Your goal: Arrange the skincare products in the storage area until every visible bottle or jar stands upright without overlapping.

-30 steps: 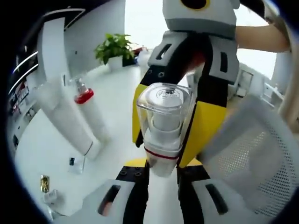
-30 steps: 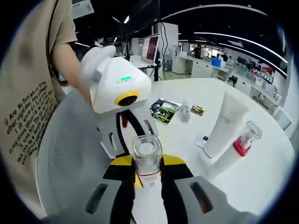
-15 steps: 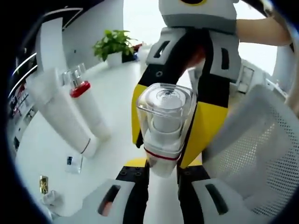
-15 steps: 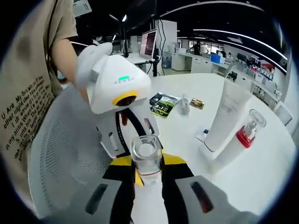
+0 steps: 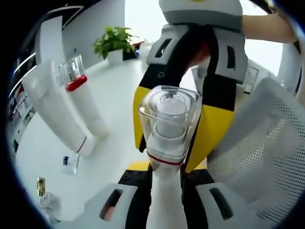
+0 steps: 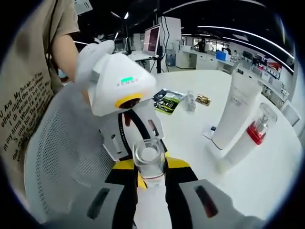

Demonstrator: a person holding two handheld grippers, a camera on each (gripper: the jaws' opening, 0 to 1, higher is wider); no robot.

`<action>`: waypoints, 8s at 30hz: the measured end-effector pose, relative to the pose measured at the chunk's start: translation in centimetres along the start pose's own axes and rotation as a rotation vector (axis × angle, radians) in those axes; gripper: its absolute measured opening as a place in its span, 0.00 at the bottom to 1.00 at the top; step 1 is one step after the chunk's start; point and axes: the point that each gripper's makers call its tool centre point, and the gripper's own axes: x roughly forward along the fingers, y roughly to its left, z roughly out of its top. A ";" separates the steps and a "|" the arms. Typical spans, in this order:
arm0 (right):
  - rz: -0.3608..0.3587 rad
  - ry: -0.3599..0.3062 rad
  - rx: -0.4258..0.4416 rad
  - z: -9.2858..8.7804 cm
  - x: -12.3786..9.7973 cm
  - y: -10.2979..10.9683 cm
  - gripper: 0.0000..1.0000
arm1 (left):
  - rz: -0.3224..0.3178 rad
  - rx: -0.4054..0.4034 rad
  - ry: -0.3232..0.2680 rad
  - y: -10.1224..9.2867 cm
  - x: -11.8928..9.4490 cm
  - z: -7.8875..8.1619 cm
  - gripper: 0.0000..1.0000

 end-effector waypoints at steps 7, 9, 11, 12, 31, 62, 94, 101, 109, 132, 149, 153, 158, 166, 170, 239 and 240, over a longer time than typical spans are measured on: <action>0.002 0.019 -0.006 -0.5 0.4 0.0 0.21 | -0.006 0.003 0.009 0.0 0.5 -0.4 0.19; 0.001 0.029 -0.011 -0.7 0.5 0.0 0.21 | -0.009 0.003 0.012 0.0 0.6 -0.5 0.19; -0.004 0.024 -0.010 -0.6 0.5 0.0 0.21 | -0.009 -0.001 0.008 0.0 0.6 -0.5 0.19; -0.005 0.021 -0.005 -0.7 0.5 -0.1 0.21 | -0.010 -0.003 0.006 0.0 0.6 -0.5 0.19; -0.043 -0.012 0.056 -0.6 0.2 -1.0 0.26 | -0.022 0.014 -0.002 0.3 1.2 -0.3 0.18; -0.426 -0.152 0.379 -4.2 -8.8 -8.8 0.58 | -0.031 0.021 -0.025 6.2 4.6 2.7 0.18; -0.426 -0.185 0.455 -4.1 -8.0 -7.8 0.91 | -0.013 0.005 -0.016 9.8 4.8 2.6 0.18; -0.429 -0.183 0.459 -4.2 -8.1 -7.8 0.91 | -0.016 0.015 -0.009 9.8 4.8 2.5 0.18; -0.433 -0.179 0.467 -4.3 -8.2 -7.5 0.91 | -0.022 0.019 0.005 9.5 4.7 2.3 0.21; -0.461 -0.192 0.437 -2.9 -9.5 -6.0 0.93 | -0.009 0.012 0.033 7.7 2.4 1.8 0.42; -0.457 -0.207 0.392 -0.5 -9.3 -3.8 0.94 | 0.016 -0.082 0.008 5.5 -2.5 0.7 0.62; -0.456 -0.204 0.385 -0.3 -9.4 -3.3 0.95 | 0.024 -0.125 0.014 4.7 -3.9 -0.2 0.68; -0.449 -0.200 0.374 0.0 -9.3 -2.7 0.95 | 0.051 -0.187 0.007 4.2 -5.5 -1.4 0.71; -0.434 -0.195 0.365 0.2 -9.0 -1.4 0.94 | 0.107 -0.306 -0.032 3.6 -8.9 -2.7 0.78; -0.425 -0.195 0.362 0.3 -8.7 -0.7 0.94 | 0.144 -0.355 -0.047 3.4 -10.8 -3.7 0.81; -0.304 -0.127 0.284 3.8 -5.4 0.3 0.91 | 0.425 -0.717 -0.165 2.8 -22.6 -11.6 0.97; -0.300 -0.123 0.277 3.9 -5.2 0.2 0.91 | 0.427 -0.714 -0.164 2.8 -22.6 -11.7 0.97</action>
